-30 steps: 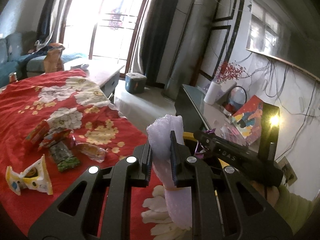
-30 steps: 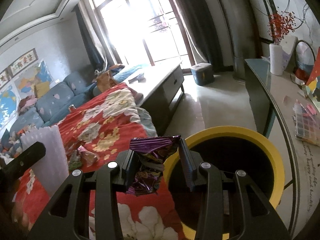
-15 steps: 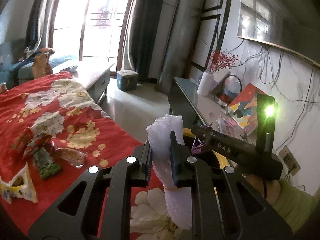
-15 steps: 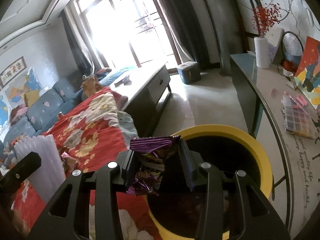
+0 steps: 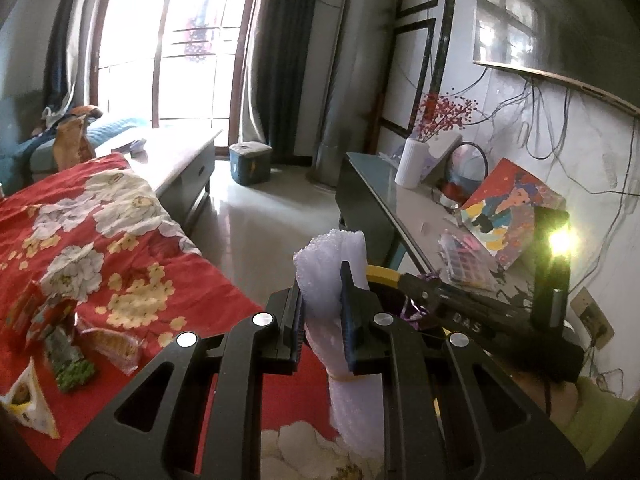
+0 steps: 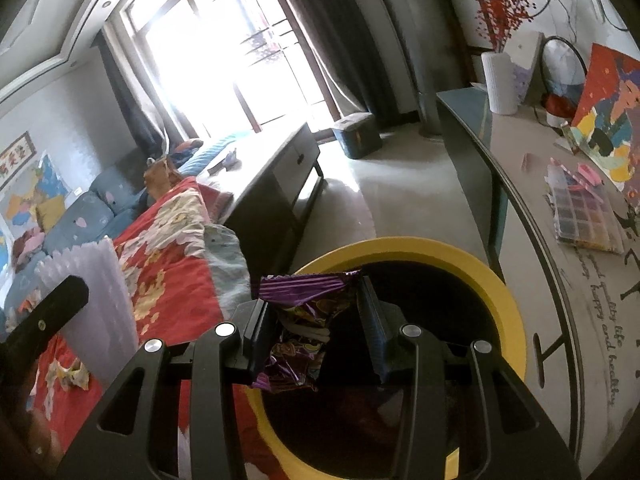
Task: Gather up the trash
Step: 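Carry the foam net and purple wrapper with both tools over the yellow-rimmed bin, then open both tools over the bin to drop the net and wrapper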
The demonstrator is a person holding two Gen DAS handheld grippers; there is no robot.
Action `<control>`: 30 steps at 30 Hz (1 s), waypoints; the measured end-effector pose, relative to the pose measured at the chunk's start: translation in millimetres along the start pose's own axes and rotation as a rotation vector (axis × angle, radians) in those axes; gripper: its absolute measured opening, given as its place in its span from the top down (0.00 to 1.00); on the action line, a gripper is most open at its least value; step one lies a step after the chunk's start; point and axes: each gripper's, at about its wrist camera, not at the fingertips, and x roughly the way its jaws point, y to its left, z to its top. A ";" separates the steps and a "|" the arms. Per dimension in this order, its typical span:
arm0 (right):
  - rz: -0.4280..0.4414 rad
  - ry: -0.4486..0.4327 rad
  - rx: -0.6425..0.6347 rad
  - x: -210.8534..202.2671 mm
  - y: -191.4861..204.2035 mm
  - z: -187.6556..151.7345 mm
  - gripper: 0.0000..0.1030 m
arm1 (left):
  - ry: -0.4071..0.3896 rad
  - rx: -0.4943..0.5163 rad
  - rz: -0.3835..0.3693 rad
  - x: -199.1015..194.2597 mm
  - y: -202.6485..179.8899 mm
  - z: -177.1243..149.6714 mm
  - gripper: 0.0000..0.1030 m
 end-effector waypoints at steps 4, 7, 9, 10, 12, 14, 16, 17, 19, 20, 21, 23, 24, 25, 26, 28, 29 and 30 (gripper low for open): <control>-0.005 0.003 0.021 2.3 -8.7 0.2 0.62 | 0.001 0.003 0.010 13.3 -4.0 5.2 0.90; -0.005 0.003 0.035 2.9 -15.7 0.1 0.62 | 0.000 0.002 0.001 23.6 -6.3 9.8 0.90; -0.004 0.005 0.040 3.4 -17.9 1.3 0.61 | -0.002 0.009 0.005 30.1 -7.9 12.1 0.90; -0.004 0.006 0.044 3.4 -19.8 1.7 0.61 | 0.005 0.010 0.002 34.5 -8.9 12.5 0.90; -0.008 0.003 0.058 2.6 -23.5 1.9 0.61 | 0.022 0.006 -0.009 41.5 -8.4 13.3 0.87; -0.006 0.006 0.067 2.3 -26.8 2.0 0.56 | 0.028 0.003 -0.013 45.4 -8.6 13.2 0.73; -0.011 0.001 0.073 1.3 -29.4 2.5 0.52 | 0.035 -0.017 -0.026 46.9 -5.5 12.2 0.57; -0.014 0.000 0.077 1.0 -30.6 2.4 0.51 | 0.038 -0.026 -0.029 47.2 -4.2 11.7 0.57; -0.019 -0.001 0.079 1.1 -31.4 2.3 0.46 | 0.043 -0.042 -0.035 46.0 -0.7 11.0 0.49; -0.027 -0.003 0.079 0.6 -31.4 2.2 0.45 | 0.040 -0.053 -0.035 43.7 1.7 10.6 0.47; -0.032 -0.005 0.075 -0.1 -30.3 2.1 0.44 | 0.037 -0.064 -0.035 41.3 4.2 10.6 0.40; -0.036 -0.013 0.064 -2.4 -27.7 2.2 0.42 | 0.031 -0.087 -0.037 35.4 9.3 9.9 0.34; -0.040 -0.020 0.058 -4.3 -26.0 2.0 0.40 | 0.028 -0.095 -0.034 31.9 12.4 9.5 0.31; -0.037 -0.028 0.052 -6.0 -23.5 2.8 0.39 | 0.026 -0.100 -0.032 29.6 14.7 8.7 0.27; -0.035 -0.035 0.043 -8.0 -20.0 3.8 0.38 | 0.023 -0.106 -0.026 27.1 17.0 8.2 0.24; -0.027 -0.050 0.023 -11.8 -11.8 4.9 0.37 | 0.020 -0.123 -0.010 21.5 22.6 7.2 0.17; -0.023 -0.056 0.018 -13.5 -9.1 5.6 0.35 | 0.015 -0.132 -0.003 17.7 26.4 6.5 0.15; -0.016 -0.065 0.012 -15.6 -4.9 6.0 0.34 | 0.009 -0.140 0.004 13.9 30.0 6.0 0.13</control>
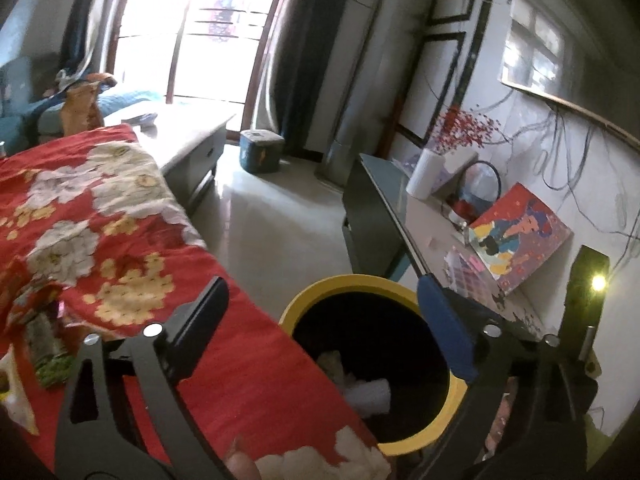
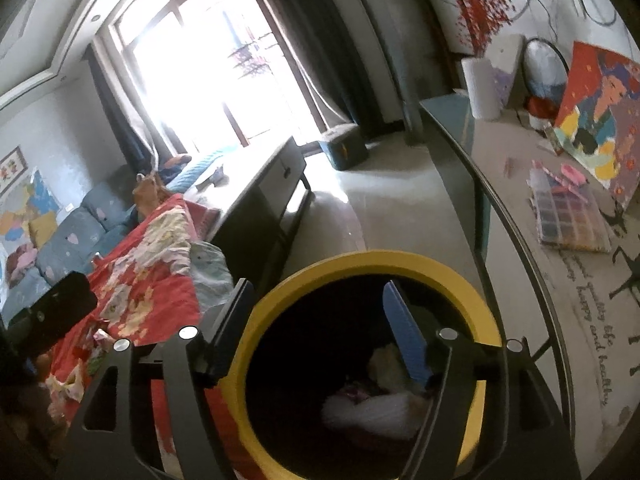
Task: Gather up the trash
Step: 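Open both tools over the bin to drop the net and wrapper, then move both open tools back over the remaining trash on the bed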
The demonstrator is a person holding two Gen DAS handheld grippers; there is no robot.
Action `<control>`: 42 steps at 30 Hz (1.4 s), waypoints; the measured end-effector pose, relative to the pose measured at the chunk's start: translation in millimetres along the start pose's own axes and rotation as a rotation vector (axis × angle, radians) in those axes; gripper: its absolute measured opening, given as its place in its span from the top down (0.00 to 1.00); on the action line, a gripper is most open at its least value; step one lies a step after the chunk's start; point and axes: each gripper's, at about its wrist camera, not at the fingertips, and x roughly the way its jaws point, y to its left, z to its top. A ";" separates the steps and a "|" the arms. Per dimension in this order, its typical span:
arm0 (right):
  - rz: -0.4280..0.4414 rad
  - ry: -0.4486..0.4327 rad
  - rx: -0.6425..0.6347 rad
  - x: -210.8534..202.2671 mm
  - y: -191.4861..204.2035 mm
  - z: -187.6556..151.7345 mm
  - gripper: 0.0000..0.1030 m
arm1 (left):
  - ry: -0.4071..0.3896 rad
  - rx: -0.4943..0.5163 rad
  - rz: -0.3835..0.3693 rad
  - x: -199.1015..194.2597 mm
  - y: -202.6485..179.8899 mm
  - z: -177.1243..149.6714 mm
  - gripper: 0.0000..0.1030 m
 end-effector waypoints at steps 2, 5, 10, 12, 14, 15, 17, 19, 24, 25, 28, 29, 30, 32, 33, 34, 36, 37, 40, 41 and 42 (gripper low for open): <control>0.016 -0.009 -0.013 -3.4 8.1 0.7 0.31 | -0.013 -0.008 0.013 -6.9 5.8 0.1 0.11; 0.041 -0.021 -0.041 -8.1 22.8 0.8 0.29 | -0.027 -0.026 0.037 -19.7 17.1 -0.1 0.11; 0.088 -0.039 -0.090 -15.1 48.6 -1.0 0.27 | -0.060 -0.044 0.079 -40.1 33.2 0.1 0.11; 0.106 -0.038 -0.108 -16.2 58.4 -1.6 0.27 | -0.075 -0.052 0.095 -49.1 39.8 -0.2 0.11; 0.127 -0.039 -0.131 -17.4 69.3 -3.4 0.26 | -0.089 -0.055 0.113 -57.4 46.9 -1.1 0.11; 0.137 -0.038 -0.142 -17.7 73.9 -3.3 0.26 | -0.094 -0.056 0.119 -59.9 48.8 -1.6 0.11; 0.156 -0.036 -0.164 -18.4 84.3 -5.0 0.26 | -0.108 -0.070 0.133 -68.7 56.2 -2.4 0.11; 0.174 -0.033 -0.182 -19.7 94.0 -7.4 0.26 | -0.118 -0.082 0.145 -74.9 62.9 -2.3 0.11; 0.214 -0.023 -0.241 -21.8 117.5 -14.9 0.26 | -0.145 -0.113 0.172 -90.5 78.4 -4.0 0.11; 0.221 -0.020 -0.249 -22.3 121.6 -16.6 0.26 | -0.148 -0.122 0.176 -93.8 82.1 -4.5 0.11; 0.241 -0.010 -0.274 -23.1 134.0 -21.4 0.25 | -0.157 -0.134 0.190 -101.1 89.0 -6.6 0.11; 0.246 -0.007 -0.280 -23.8 136.8 -23.2 0.25 | -0.159 -0.137 0.194 -103.1 91.3 -7.2 0.11; 0.251 -0.003 -0.288 -23.9 140.4 -24.3 0.25 | -0.162 -0.142 0.199 -106.0 94.1 -8.2 0.11; 0.263 0.004 -0.305 -24.5 148.7 -28.0 0.25 | -0.167 -0.149 0.209 -110.5 99.0 -10.4 0.11; 0.269 0.008 -0.313 -24.5 152.5 -29.3 0.25 | -0.169 -0.154 0.213 -112.9 101.7 -11.6 0.11; 0.274 0.012 -0.320 -24.8 155.5 -31.0 0.25 | -0.170 -0.158 0.219 -115.2 105.7 -12.4 0.11; 0.287 0.021 -0.338 -25.5 162.6 -35.0 0.25 | -0.172 -0.168 0.230 -118.8 111.7 -14.3 0.11; 0.290 0.023 -0.343 -25.7 164.7 -37.1 0.25 | -0.173 -0.177 0.239 -121.3 116.4 -15.8 0.11; 0.307 0.041 -0.364 -24.7 175.6 -44.1 0.24 | -0.183 -0.207 0.268 -129.9 130.5 -19.8 0.11; 0.314 0.047 -0.371 -24.6 179.1 -46.6 0.24 | -0.187 -0.216 0.275 -132.3 135.0 -20.6 0.11; 0.319 0.054 -0.382 -24.0 183.5 -49.0 0.24 | -0.189 -0.225 0.281 -134.6 138.7 -21.0 0.11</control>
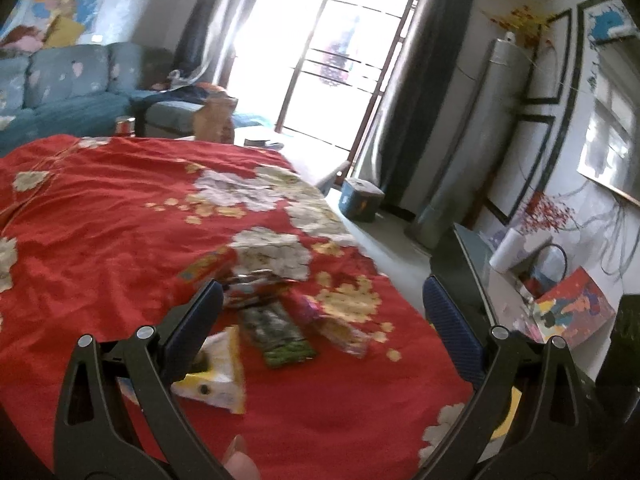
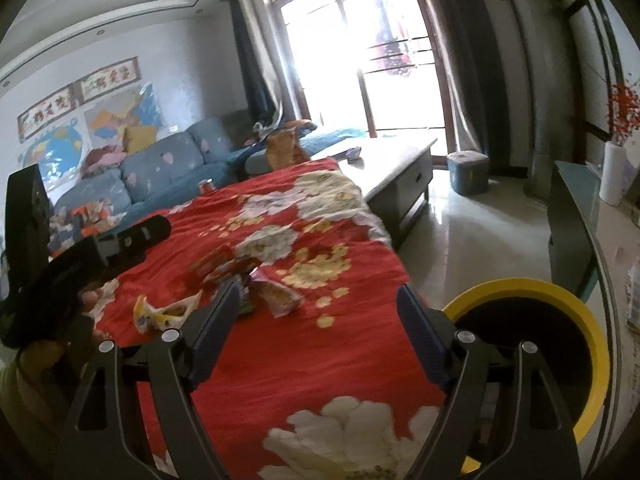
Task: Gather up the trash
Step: 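Move both open tools back over the remaining trash on the bed, then grasp the yellow-white snack bag with the left tool while the right tool grasps the orange chip bag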
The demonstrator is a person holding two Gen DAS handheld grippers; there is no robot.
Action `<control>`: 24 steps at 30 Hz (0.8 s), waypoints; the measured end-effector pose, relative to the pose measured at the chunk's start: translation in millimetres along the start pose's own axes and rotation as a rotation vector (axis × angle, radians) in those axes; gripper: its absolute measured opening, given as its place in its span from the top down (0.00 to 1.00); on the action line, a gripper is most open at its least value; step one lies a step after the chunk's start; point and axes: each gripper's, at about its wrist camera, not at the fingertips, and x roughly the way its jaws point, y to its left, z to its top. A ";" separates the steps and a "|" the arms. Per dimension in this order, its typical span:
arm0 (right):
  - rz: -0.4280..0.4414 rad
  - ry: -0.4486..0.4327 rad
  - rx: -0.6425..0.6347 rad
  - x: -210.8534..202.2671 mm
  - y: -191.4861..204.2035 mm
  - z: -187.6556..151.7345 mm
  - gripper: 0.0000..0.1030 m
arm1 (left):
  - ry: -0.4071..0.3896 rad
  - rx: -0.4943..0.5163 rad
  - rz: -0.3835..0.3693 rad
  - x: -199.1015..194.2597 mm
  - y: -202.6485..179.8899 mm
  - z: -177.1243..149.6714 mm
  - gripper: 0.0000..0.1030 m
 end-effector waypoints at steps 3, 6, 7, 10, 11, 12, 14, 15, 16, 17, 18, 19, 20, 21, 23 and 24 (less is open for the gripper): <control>0.016 0.016 -0.022 4.4 11.1 -2.7 0.24 | -0.010 -0.033 0.029 -3.3 17.0 3.0 0.11; 0.032 0.032 -0.048 10.0 21.7 -3.5 0.24 | -0.016 -0.061 0.058 -6.8 33.0 5.3 0.11; 0.034 0.035 -0.055 11.8 24.0 -3.6 0.24 | -0.017 -0.068 0.071 -8.6 38.8 5.9 0.11; 0.052 0.057 -0.079 19.4 36.3 -3.3 0.24 | -0.015 -0.089 0.104 -12.8 55.2 6.4 0.11; 0.053 0.062 -0.085 21.8 37.8 -3.2 0.24 | -0.014 -0.095 0.113 -14.2 60.1 6.4 0.11; 0.057 0.068 -0.093 25.2 40.7 -3.2 0.24 | -0.014 -0.101 0.123 -15.6 64.2 6.0 0.11; 0.061 0.081 -0.103 31.5 44.7 -3.0 0.24 | -0.007 -0.121 0.143 -18.3 77.6 4.0 0.11; 0.061 0.087 -0.106 34.3 46.0 -3.5 0.24 | 0.007 -0.136 0.157 -18.6 85.2 2.5 0.11; 0.058 0.093 -0.111 38.3 47.2 -2.9 0.24 | 0.019 -0.151 0.162 -18.5 89.7 1.7 0.11; 0.057 0.098 -0.114 42.2 48.0 -2.7 0.24 | 0.032 -0.171 0.165 -18.2 96.2 0.2 0.11; 0.055 0.106 -0.115 46.4 48.3 -2.0 0.24 | 0.043 -0.183 0.167 -17.6 101.6 -1.1 0.11; 0.053 0.112 -0.115 50.0 47.7 -1.4 0.24 | 0.055 -0.192 0.175 -17.4 107.3 -3.2 0.11; 0.051 0.118 -0.114 54.7 47.6 -0.8 0.24 | 0.060 -0.196 0.180 -16.8 110.8 -4.4 0.11; 0.043 0.127 -0.113 59.6 47.3 -0.3 0.24 | 0.067 -0.201 0.185 -16.4 114.3 -6.1 0.11; 0.037 0.144 -0.103 68.9 45.6 0.8 0.24 | 0.084 -0.218 0.188 -15.3 121.7 -9.8 0.11; 0.035 0.150 -0.097 72.7 44.6 1.3 0.24 | 0.091 -0.226 0.186 -14.9 124.3 -11.5 0.11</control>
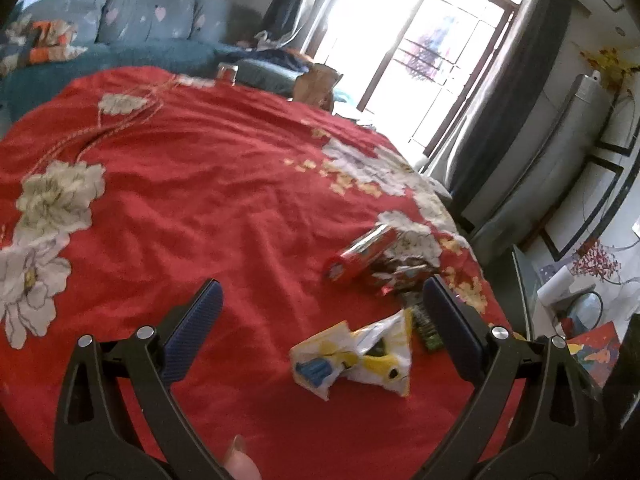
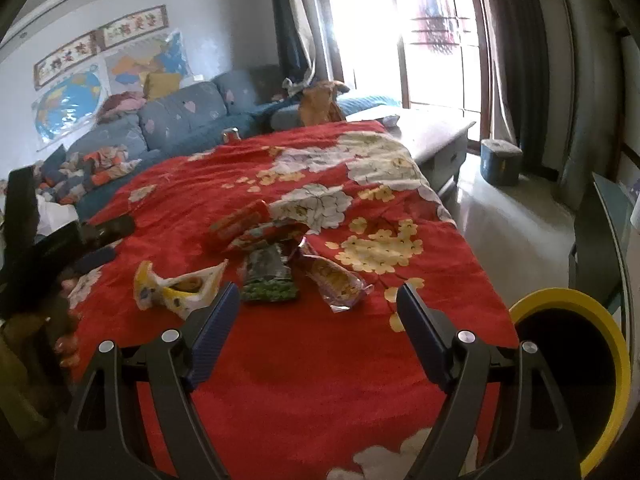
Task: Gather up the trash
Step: 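Grasp the yellow-white snack bag with the left tool while the right tool grasps the orange chip bag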
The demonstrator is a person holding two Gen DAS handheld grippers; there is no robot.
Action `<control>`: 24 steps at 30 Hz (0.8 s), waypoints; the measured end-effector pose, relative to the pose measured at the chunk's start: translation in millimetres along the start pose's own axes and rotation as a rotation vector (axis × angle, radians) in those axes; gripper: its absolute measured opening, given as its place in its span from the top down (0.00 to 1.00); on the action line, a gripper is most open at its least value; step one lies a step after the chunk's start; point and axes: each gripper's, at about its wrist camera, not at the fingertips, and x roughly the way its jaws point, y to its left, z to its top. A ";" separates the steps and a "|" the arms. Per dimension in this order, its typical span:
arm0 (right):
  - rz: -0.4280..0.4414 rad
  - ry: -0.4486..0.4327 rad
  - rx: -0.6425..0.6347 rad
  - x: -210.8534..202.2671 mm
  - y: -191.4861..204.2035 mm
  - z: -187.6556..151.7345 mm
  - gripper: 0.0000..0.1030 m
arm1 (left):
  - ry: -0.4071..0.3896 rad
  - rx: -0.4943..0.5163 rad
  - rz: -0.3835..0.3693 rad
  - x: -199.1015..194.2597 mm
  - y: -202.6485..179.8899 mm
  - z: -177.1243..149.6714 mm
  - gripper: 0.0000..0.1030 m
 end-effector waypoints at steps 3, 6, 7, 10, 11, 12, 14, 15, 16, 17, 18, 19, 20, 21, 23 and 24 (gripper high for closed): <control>-0.020 0.023 0.011 13.9 -4.3 4.2 0.24 | 0.039 -0.017 -0.005 8.4 4.5 -5.2 0.11; -0.025 0.048 0.019 26.9 -7.7 6.8 0.24 | 0.069 -0.017 -0.021 15.5 4.7 -10.9 0.11; -0.030 0.060 0.022 32.5 -9.3 7.6 0.25 | 0.080 -0.016 -0.023 17.5 4.9 -13.3 0.11; -0.030 0.097 0.033 47.0 -13.8 8.0 0.25 | 0.109 -0.021 -0.034 23.2 4.3 -19.3 0.11; -0.028 0.106 0.035 51.0 -14.4 7.2 0.25 | 0.118 -0.020 -0.035 25.4 3.4 -21.1 0.11; -0.030 0.117 0.036 55.5 -15.3 7.1 0.25 | 0.126 -0.018 -0.036 27.2 2.9 -22.8 0.11; -0.036 0.134 0.035 63.9 -16.8 7.5 0.28 | 0.142 -0.016 -0.038 31.0 1.8 -27.1 0.11; -0.041 0.147 0.040 68.3 -18.4 6.9 0.29 | 0.146 -0.014 -0.038 32.0 1.2 -28.6 0.11; -0.037 0.161 0.048 72.7 -20.1 6.3 0.32 | 0.151 -0.007 -0.038 33.1 0.0 -30.5 0.11; -0.032 0.175 0.056 77.0 -21.9 5.5 0.36 | 0.152 -0.003 -0.037 33.9 -0.6 -31.2 0.12; -0.030 0.188 0.062 80.8 -23.0 4.4 0.37 | 0.153 0.001 -0.036 34.3 -1.2 -32.4 0.12; -0.029 0.195 0.066 83.1 -23.7 3.5 0.41 | 0.155 0.005 -0.035 34.9 -2.0 -33.7 0.14; -0.033 0.202 0.071 85.8 -25.3 1.5 0.45 | 0.153 0.010 -0.029 35.0 -2.5 -34.6 0.15; -0.035 0.201 0.073 86.2 -25.4 1.3 0.47 | 0.149 0.016 -0.018 34.7 -3.4 -36.0 0.18; -0.032 0.194 0.081 85.2 -27.1 0.3 0.55 | 0.147 0.021 -0.007 34.8 -4.5 -37.7 0.21; -0.030 0.191 0.087 83.8 -28.2 -0.1 0.58 | 0.148 0.025 -0.004 34.8 -5.5 -38.7 0.23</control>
